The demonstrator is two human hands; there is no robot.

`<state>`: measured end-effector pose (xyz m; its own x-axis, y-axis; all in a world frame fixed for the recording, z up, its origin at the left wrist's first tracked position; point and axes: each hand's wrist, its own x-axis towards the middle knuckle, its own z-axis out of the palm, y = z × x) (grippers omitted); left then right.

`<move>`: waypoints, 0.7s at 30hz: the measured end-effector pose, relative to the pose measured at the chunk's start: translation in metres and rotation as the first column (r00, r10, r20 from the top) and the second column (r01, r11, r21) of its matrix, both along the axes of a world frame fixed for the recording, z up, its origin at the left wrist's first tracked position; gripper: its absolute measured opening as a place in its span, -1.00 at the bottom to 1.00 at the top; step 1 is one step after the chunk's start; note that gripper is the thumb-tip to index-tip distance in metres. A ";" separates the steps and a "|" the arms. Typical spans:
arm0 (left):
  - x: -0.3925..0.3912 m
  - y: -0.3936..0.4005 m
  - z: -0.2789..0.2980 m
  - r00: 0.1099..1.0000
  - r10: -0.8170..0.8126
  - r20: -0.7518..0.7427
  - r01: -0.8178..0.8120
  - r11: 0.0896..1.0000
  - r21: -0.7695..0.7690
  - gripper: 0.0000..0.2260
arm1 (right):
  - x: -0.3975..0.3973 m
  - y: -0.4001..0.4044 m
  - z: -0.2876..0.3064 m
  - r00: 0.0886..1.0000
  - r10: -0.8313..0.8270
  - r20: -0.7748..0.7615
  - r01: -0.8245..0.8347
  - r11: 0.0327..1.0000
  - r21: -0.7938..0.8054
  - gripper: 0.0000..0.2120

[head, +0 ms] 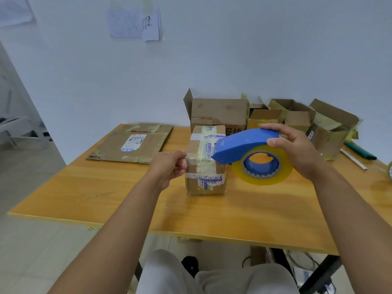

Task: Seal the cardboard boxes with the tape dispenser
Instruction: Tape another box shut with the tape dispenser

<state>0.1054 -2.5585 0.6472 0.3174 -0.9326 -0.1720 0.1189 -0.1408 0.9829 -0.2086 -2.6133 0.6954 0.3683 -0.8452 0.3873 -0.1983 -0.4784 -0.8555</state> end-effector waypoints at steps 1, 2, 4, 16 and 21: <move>0.001 0.000 0.000 1.000 -0.011 0.022 0.011 1.000 0.010 -0.85 | 0.000 0.000 -0.001 1.000 0.000 -0.007 0.000 1.000 -0.001 -0.60; 0.003 0.000 0.001 0.998 -0.023 0.051 0.022 0.999 0.026 -0.84 | -0.001 0.000 -0.001 1.000 0.000 -0.013 0.000 1.000 -0.001 -0.60; 0.008 0.000 0.005 0.990 -0.053 0.131 0.043 0.996 0.080 -0.78 | -0.002 0.000 -0.003 1.000 -0.002 -0.019 0.002 1.000 0.001 -0.59; -0.016 0.018 -0.005 0.699 0.291 0.653 -0.121 0.948 -0.293 -0.84 | -0.007 0.004 -0.028 0.995 -0.040 0.095 0.034 0.997 0.068 -0.58; -0.045 0.037 -0.024 0.707 0.230 0.669 0.023 0.938 -0.346 -0.74 | -0.008 0.004 -0.035 0.985 -0.054 0.166 0.036 0.994 0.107 -0.60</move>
